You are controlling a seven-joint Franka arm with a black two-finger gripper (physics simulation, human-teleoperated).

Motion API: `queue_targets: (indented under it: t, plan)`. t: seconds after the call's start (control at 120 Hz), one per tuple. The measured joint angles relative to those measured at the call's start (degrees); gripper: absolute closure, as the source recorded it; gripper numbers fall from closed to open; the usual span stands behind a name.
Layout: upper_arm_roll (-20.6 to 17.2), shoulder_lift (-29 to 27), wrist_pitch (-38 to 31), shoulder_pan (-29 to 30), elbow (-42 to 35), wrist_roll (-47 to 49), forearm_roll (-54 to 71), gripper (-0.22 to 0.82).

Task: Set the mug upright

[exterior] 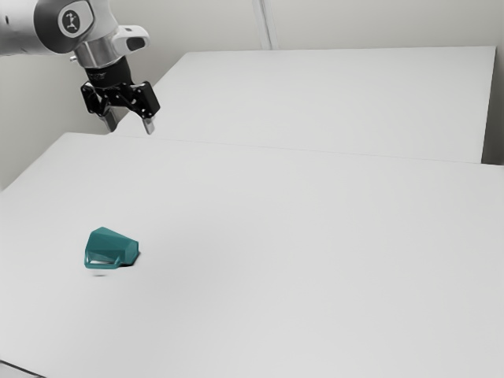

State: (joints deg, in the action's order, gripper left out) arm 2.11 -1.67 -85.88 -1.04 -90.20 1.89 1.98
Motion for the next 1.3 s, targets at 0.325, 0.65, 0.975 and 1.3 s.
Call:
queue_targets:
  t: [0.325, 0.65, 0.975, 1.3]
  plan:
    - [-0.1, -1.3, 0.1, -0.1, -1.0, -1.0, -0.2, 0.00]
    - [-0.3, -4.2, 0.3, 9.4, -3.5, -1.8, -0.6, 0.00]
    - [-0.2, -8.0, -3.3, 20.6, -11.1, -6.6, -5.9, 0.00]
    - [0.2, -7.2, -11.6, 29.8, -16.8, -19.2, -16.5, 0.00]
